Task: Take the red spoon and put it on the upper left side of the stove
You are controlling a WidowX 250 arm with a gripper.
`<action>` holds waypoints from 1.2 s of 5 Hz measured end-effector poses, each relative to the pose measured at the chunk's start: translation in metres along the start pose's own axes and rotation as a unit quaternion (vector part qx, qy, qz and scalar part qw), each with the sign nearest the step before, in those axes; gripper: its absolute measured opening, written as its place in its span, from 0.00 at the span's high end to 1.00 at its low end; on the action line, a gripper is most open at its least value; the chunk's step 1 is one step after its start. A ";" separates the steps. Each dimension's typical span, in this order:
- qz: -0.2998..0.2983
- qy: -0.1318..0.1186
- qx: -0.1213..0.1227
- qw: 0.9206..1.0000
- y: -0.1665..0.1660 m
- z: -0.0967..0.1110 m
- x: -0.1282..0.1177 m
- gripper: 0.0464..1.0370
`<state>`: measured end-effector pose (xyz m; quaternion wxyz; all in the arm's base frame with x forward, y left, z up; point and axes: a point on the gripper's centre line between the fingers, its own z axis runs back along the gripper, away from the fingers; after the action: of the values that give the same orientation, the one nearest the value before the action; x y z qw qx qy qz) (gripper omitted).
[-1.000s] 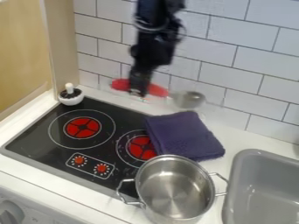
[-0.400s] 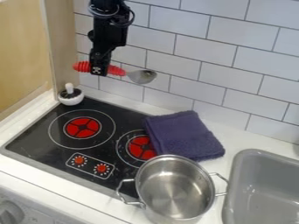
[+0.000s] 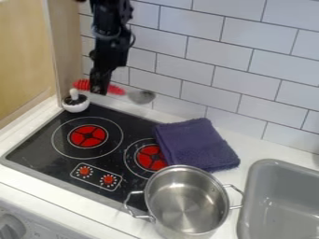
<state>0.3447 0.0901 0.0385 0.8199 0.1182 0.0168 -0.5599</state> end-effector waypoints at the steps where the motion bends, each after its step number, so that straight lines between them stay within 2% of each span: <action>1: -0.023 0.006 -0.012 1.000 -0.003 -0.015 0.001 0.71; 2: -0.036 0.003 -0.015 0.999 -0.001 -0.021 0.001 0.71; 3: -0.047 -0.006 -0.012 0.999 0.007 -0.022 0.000 0.64; 4: -0.059 -0.042 -0.022 0.997 0.005 -0.024 0.000 0.33; 5: -0.061 -0.035 -0.019 0.997 0.006 -0.024 -0.002 0.05; 6: -0.063 -0.032 -0.021 0.997 0.006 -0.023 -0.004 0.02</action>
<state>0.3508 0.1006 0.0173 0.7856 0.0812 0.0095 -0.6133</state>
